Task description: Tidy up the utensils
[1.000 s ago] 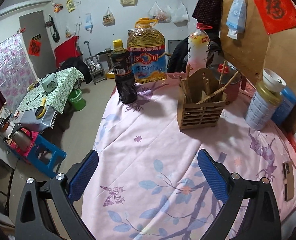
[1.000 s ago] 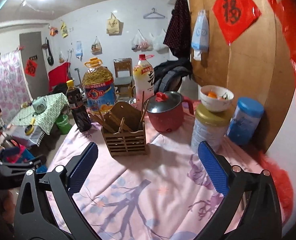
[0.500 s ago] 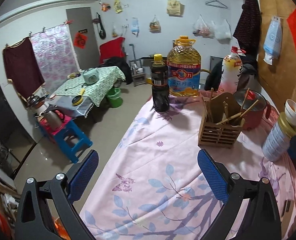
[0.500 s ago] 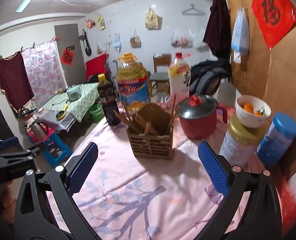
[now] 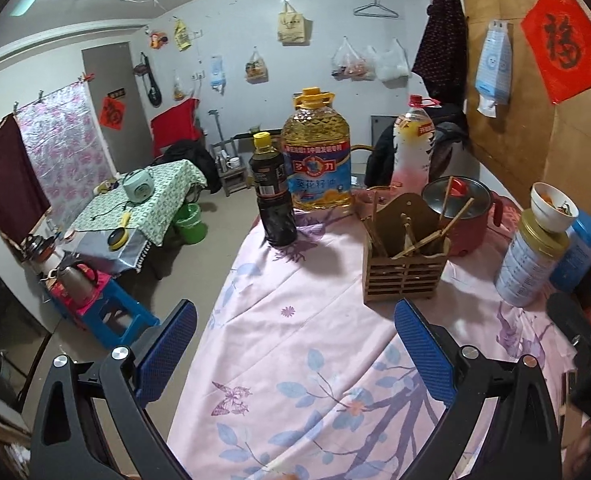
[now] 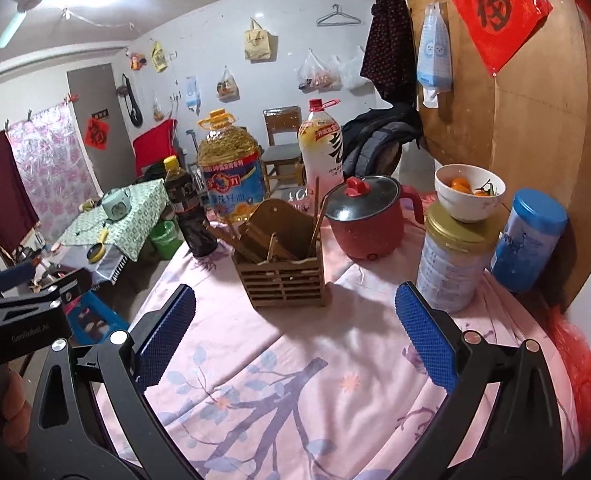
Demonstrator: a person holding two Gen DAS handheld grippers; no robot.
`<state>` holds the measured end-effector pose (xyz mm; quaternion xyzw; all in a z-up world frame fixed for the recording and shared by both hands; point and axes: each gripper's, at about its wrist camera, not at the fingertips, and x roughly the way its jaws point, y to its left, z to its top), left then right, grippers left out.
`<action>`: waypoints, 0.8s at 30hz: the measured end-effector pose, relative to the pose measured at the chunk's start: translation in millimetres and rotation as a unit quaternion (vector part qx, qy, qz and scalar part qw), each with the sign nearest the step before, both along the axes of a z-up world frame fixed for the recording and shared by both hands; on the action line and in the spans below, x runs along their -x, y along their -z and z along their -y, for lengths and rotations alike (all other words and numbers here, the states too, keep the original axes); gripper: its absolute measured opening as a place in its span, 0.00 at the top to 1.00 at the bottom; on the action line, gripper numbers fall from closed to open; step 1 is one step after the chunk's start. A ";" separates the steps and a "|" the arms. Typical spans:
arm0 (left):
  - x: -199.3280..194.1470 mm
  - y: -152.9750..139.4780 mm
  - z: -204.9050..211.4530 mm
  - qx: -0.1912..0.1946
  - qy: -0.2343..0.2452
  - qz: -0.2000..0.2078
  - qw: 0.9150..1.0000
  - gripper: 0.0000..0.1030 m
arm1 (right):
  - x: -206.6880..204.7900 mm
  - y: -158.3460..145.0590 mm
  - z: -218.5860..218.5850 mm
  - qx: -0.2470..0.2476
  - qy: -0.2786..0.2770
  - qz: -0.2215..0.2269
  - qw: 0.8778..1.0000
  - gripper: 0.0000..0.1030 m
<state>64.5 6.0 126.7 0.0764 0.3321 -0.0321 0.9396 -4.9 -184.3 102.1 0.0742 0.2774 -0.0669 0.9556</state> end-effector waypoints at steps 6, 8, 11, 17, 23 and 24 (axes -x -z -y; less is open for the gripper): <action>8.1 4.3 -1.0 0.009 0.011 0.001 1.000 0.06 | 5.8 -3.7 -13.1 0.030 0.000 -0.002 1.000 0.06; 9.8 3.5 -0.7 0.013 0.011 0.001 1.000 0.06 | 6.9 -5.9 -12.8 0.034 0.001 -0.001 0.999 0.06; 13.0 3.3 0.6 0.014 0.010 0.001 1.000 0.06 | 7.2 -6.7 -10.3 0.026 0.001 -0.003 1.000 0.06; 15.6 2.7 2.2 0.009 0.008 0.004 1.000 0.06 | 5.4 -4.9 -6.3 0.014 -0.002 -0.004 1.000 0.06; 20.0 1.0 4.5 0.008 0.005 0.015 1.000 0.06 | 4.8 -4.0 -7.9 0.014 -0.005 -0.001 1.000 0.06; 21.1 0.7 5.2 0.007 0.004 0.018 1.000 0.06 | 4.8 -3.8 -7.8 0.014 -0.005 -0.001 1.000 0.06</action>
